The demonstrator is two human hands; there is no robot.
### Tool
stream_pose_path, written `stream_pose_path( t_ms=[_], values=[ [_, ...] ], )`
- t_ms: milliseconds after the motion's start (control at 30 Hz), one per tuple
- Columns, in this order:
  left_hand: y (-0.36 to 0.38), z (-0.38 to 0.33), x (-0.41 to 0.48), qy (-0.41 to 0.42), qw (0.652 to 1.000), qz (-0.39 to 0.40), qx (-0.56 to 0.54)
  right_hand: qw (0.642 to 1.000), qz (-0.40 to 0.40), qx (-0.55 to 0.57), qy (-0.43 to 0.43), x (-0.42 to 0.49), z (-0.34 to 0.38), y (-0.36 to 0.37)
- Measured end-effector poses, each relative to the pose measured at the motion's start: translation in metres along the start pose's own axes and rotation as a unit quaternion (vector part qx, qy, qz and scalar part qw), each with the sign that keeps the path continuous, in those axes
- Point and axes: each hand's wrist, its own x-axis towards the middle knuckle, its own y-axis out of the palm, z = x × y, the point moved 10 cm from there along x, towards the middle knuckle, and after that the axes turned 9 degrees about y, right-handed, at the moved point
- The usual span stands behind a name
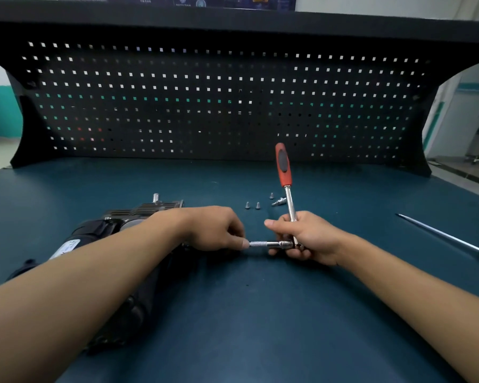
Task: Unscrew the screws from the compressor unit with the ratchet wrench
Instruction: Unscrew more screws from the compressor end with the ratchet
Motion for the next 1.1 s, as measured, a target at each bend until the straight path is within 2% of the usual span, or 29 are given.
stream_pose_path(
  t_ms=[167,367,467,733,800,867,933,1000,1100],
  values=[
    [0.003,0.004,-0.002,-0.005,0.998,0.021,-0.056,0.988,-0.042,-0.055,-0.138,-0.008,0.018,-0.001],
    [0.006,0.003,0.004,-0.019,0.995,0.036,-0.087,0.953,-0.084,-0.141,-0.253,-0.018,0.031,-0.007],
    [0.01,0.004,0.004,-0.021,0.993,0.041,-0.107,0.925,-0.113,-0.185,-0.314,-0.023,0.038,-0.004],
    [0.006,0.005,0.004,-0.013,0.994,0.017,-0.107,0.879,-0.15,-0.331,-0.309,-0.022,0.038,-0.004],
    [0.004,0.007,0.004,-0.011,0.995,0.014,-0.1,0.844,-0.159,-0.386,-0.337,-0.024,0.041,-0.001],
    [0.001,0.008,0.004,-0.01,0.995,0.008,-0.095,0.793,-0.174,-0.433,-0.392,-0.031,0.047,0.004],
    [-0.001,0.009,0.003,-0.012,0.996,0.006,-0.089,0.77,-0.171,-0.46,-0.407,-0.031,0.047,0.009],
    [-0.001,0.01,0.003,-0.014,0.997,0.009,-0.08,0.779,-0.164,-0.459,-0.395,-0.026,0.044,0.012],
    [0.0,0.01,0.003,-0.016,0.998,0.016,-0.064,0.844,-0.14,-0.391,-0.339,-0.018,0.037,0.007]
  ],
)
